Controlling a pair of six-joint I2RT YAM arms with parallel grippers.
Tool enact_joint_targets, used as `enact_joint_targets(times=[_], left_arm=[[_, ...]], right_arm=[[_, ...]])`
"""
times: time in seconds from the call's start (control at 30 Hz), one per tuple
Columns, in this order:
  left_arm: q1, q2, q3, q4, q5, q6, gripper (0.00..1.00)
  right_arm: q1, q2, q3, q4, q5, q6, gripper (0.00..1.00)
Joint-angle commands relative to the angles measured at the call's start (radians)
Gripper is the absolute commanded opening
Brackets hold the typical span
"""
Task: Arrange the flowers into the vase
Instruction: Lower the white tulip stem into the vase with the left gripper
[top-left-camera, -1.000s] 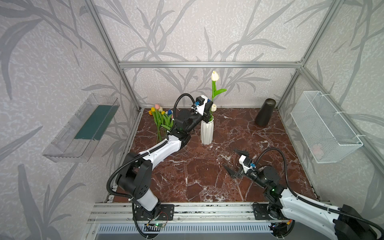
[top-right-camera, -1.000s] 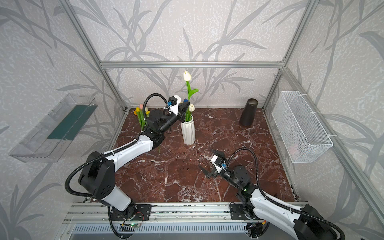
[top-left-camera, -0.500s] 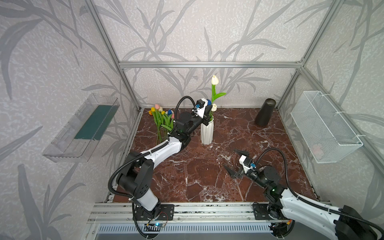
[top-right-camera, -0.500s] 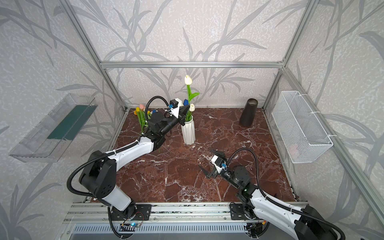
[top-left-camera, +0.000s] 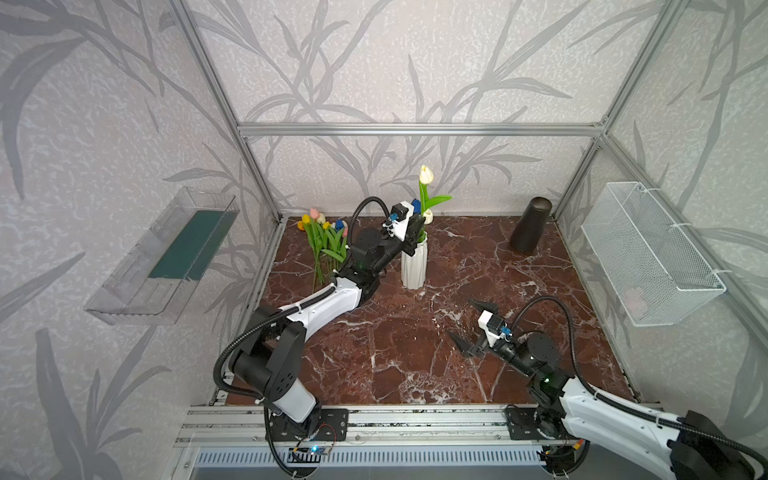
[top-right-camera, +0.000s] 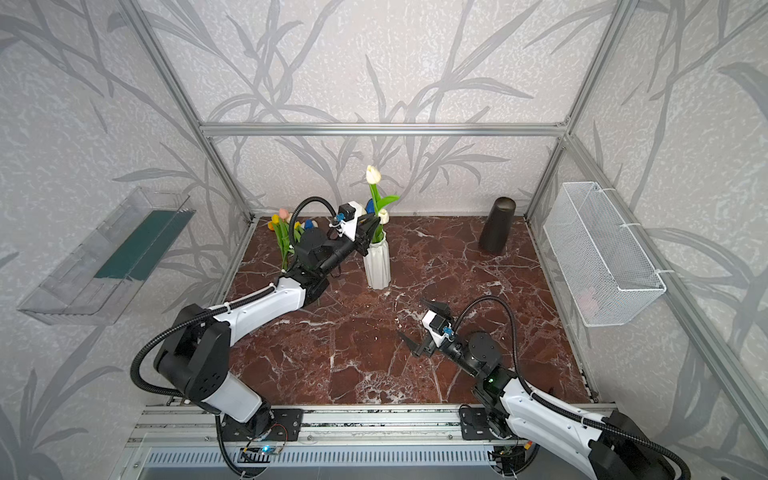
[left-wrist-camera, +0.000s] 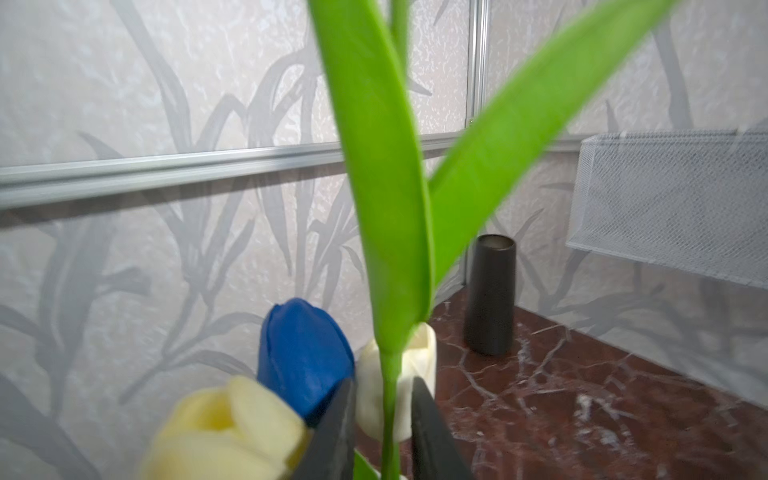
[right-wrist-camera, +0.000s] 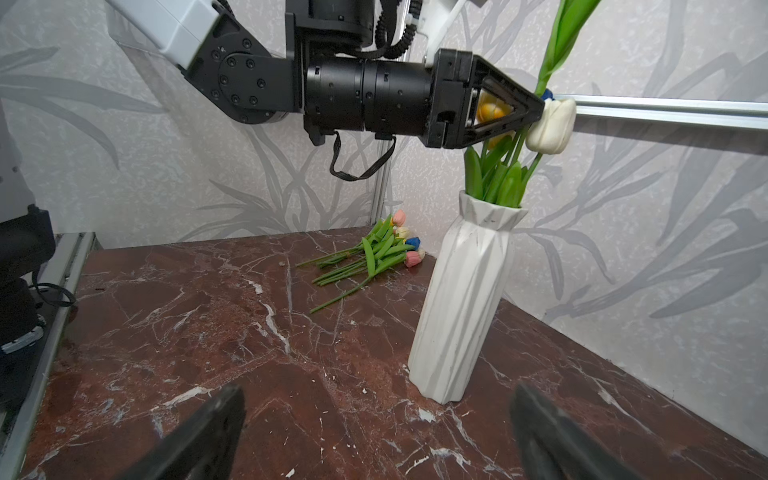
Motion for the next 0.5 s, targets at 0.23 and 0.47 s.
enact_joint_targets(times=[0.23,0.47], left_arm=[[-0.004,-0.123,-0.012,-0.131,-0.065,0.063,0.32],[0.009,-0.167,0.064,-0.318,-0.072,0.093,0.30]], right_arm=[[0.005,0.006,0.016,0.022,-0.002,-0.001,1.00],[0.005,0.018,0.018,0.029,-0.007,0.004,1.00]])
